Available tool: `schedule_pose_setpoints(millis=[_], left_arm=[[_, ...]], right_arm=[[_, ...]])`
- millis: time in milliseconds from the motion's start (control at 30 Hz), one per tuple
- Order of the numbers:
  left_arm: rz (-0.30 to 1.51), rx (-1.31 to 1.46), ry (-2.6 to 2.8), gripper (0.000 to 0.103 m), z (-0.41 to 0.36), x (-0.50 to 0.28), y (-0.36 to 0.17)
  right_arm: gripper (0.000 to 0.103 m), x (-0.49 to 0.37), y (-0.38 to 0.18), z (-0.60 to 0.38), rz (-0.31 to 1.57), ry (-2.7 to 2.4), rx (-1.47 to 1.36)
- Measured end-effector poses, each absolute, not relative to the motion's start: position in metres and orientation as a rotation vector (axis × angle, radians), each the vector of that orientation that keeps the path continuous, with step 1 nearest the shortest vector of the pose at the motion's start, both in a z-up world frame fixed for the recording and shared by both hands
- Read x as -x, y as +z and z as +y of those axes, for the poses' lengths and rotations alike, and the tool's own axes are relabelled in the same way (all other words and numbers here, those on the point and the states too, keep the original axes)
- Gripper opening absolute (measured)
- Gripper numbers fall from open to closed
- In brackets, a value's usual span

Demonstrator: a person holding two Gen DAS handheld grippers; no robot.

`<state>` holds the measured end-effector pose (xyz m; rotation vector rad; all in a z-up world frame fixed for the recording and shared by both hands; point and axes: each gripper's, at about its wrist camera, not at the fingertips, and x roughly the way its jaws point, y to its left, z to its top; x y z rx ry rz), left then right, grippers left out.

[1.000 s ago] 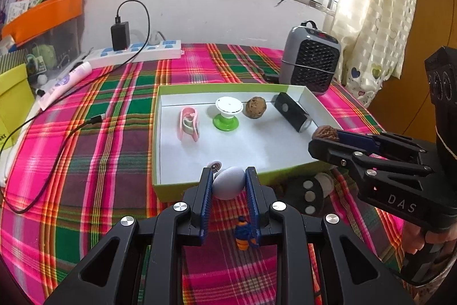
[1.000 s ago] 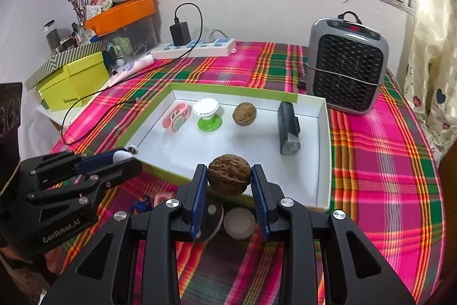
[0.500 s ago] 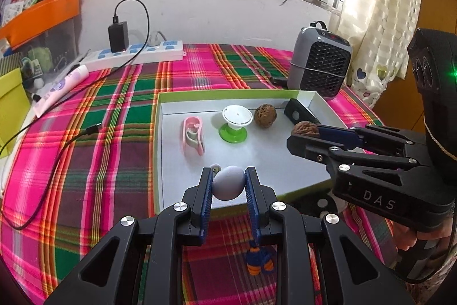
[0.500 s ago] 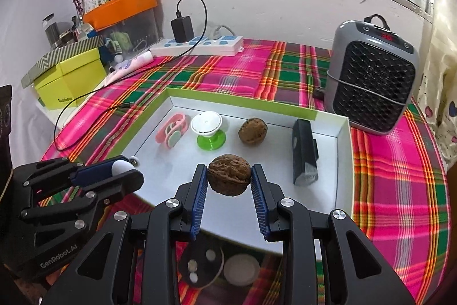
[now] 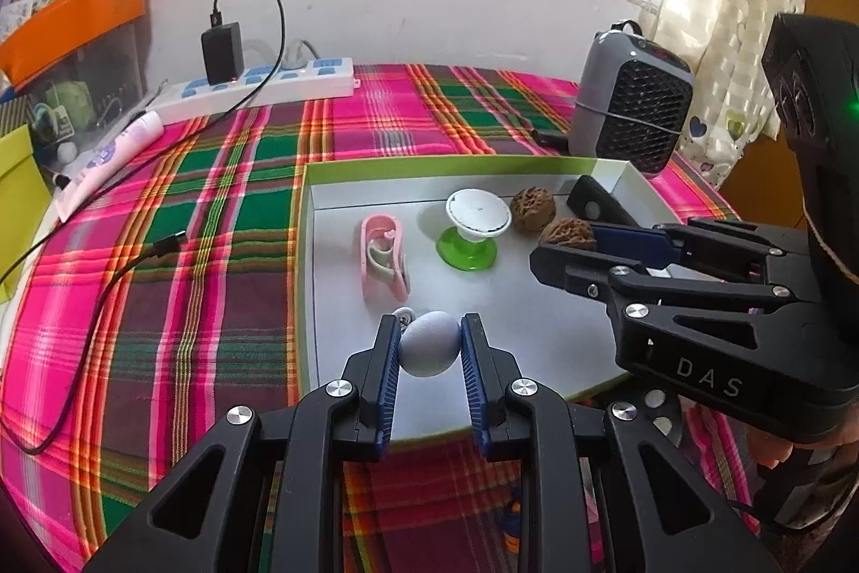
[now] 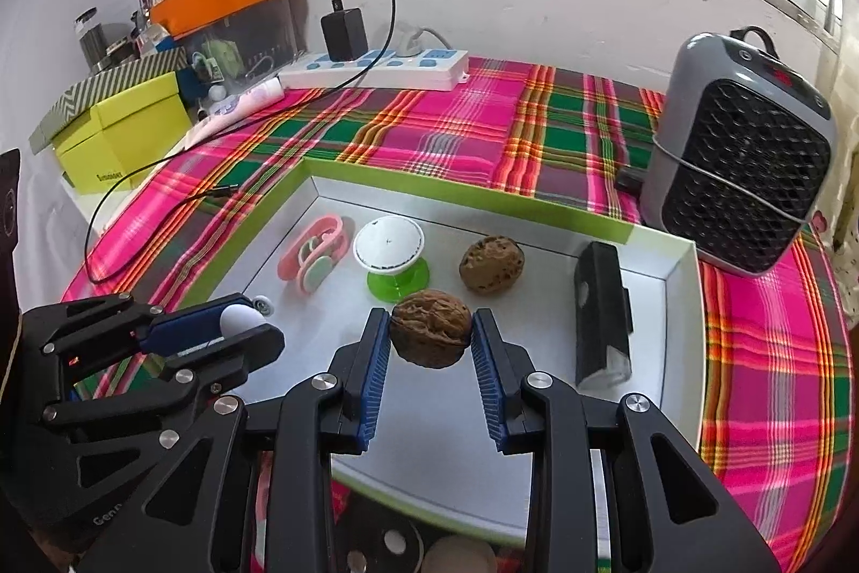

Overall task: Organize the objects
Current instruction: 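Carry the white egg and walnut up and over into the box, then lower the egg and walnut into the box and open both grippers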

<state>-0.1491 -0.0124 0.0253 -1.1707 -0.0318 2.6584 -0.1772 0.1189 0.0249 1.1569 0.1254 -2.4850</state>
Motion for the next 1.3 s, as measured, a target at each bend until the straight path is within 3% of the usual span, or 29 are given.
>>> schedule_pose_setpoints(millis=[1300], left_arm=[[0.004, 1.181, 2.673, 0.021, -0.013, 0.160, 0.017]], right_arm=[[0.032, 0.195, 0.007, 0.101, 0.194, -2.469, -1.221]])
